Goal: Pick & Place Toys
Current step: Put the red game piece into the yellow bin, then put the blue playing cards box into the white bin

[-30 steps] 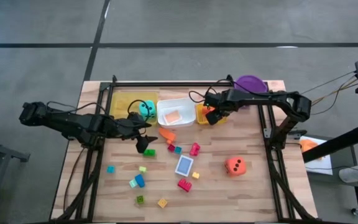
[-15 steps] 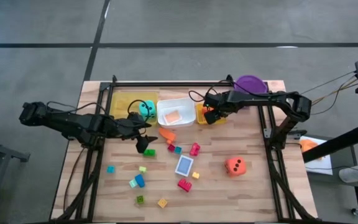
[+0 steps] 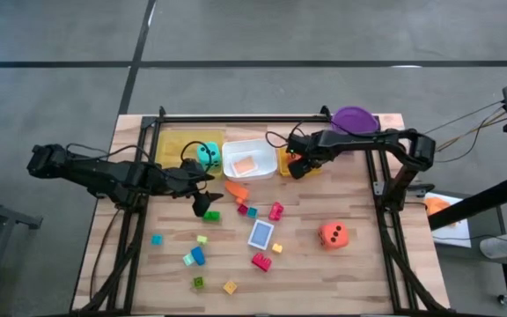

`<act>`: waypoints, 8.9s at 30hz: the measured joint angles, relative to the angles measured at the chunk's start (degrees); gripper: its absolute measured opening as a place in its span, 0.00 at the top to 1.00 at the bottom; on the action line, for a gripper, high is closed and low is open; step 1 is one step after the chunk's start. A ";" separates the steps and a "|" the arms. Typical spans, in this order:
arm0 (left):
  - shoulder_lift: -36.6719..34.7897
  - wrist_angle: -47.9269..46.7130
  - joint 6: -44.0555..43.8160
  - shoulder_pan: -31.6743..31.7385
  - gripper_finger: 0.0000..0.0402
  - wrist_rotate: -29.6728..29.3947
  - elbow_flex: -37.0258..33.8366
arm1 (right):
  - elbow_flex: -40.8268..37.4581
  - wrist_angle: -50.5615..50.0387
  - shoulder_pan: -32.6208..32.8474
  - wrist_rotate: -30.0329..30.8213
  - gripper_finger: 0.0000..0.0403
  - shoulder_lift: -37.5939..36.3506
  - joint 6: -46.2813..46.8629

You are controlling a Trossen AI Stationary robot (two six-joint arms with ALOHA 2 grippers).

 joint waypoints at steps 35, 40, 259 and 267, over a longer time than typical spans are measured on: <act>0.00 -0.05 0.02 -0.01 0.12 0.74 0.00 | 0.83 -0.18 0.00 0.02 0.37 2.31 -1.50; 0.00 -0.04 0.04 -0.02 0.12 0.96 0.00 | 0.85 -0.14 0.00 0.28 0.36 2.27 -1.76; 68.28 -25.35 -30.54 -6.82 0.12 2.69 57.90 | 7.80 -35.89 68.76 9.78 0.36 -13.19 52.27; 67.73 -26.33 -32.87 -7.15 0.12 1.22 57.90 | 7.80 -35.63 68.76 10.16 0.36 -13.19 51.20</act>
